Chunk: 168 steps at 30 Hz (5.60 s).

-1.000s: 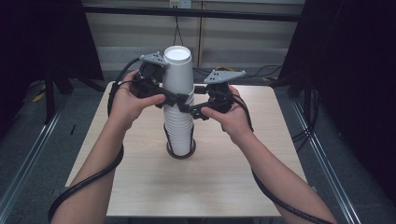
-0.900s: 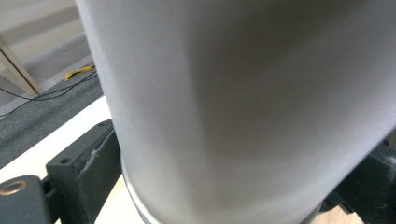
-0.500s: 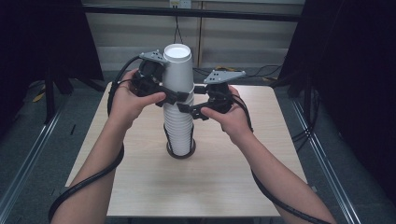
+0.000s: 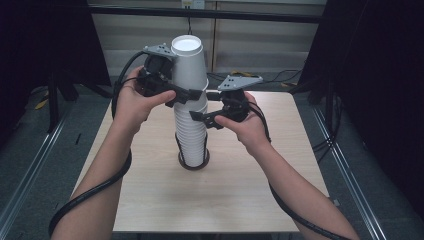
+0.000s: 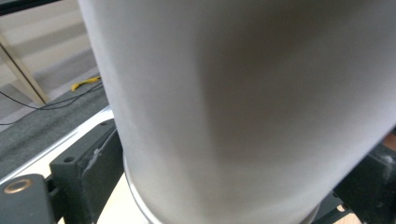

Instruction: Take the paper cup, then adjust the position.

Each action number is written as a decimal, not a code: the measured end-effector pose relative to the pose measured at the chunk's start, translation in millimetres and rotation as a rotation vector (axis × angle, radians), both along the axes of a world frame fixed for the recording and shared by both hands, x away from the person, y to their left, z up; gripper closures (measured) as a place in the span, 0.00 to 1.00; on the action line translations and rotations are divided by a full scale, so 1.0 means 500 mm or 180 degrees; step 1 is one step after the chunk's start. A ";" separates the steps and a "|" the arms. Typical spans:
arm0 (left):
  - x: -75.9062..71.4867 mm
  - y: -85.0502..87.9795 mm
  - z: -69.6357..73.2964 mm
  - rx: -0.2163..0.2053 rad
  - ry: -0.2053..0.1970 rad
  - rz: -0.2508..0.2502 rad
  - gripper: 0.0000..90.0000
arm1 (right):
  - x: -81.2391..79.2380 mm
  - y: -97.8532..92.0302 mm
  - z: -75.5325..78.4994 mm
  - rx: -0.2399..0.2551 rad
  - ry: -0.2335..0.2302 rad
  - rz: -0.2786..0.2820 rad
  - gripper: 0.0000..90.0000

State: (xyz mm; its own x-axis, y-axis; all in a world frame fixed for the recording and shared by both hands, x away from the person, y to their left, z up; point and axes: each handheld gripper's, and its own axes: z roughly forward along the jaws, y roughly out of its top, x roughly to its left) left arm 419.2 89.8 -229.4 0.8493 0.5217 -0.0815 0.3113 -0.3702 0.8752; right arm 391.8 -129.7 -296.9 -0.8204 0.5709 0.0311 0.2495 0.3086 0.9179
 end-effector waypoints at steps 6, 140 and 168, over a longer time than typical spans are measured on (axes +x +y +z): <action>-0.003 0.004 0.019 -0.0017 -0.0028 0.0017 0.08 | 0.000 0.000 -0.001 -0.0003 -0.0010 -0.0004 0.17; -0.186 0.192 -0.236 0.0738 0.0501 -0.0184 0.12 | -0.098 -0.142 -0.132 -0.0244 0.0200 0.0336 0.16; -0.215 0.063 -0.278 0.1335 0.0660 -0.0765 0.12 | -0.118 -0.200 -0.163 -0.0397 0.0348 0.0502 0.16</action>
State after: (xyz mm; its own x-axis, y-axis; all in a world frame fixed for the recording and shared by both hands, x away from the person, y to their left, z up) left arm 311.6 121.1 -368.3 0.9371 0.3380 -0.0865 0.3256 -0.7578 0.5654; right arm 333.0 -229.7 -378.5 -0.8954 0.4409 0.0620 0.2852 0.4611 0.8402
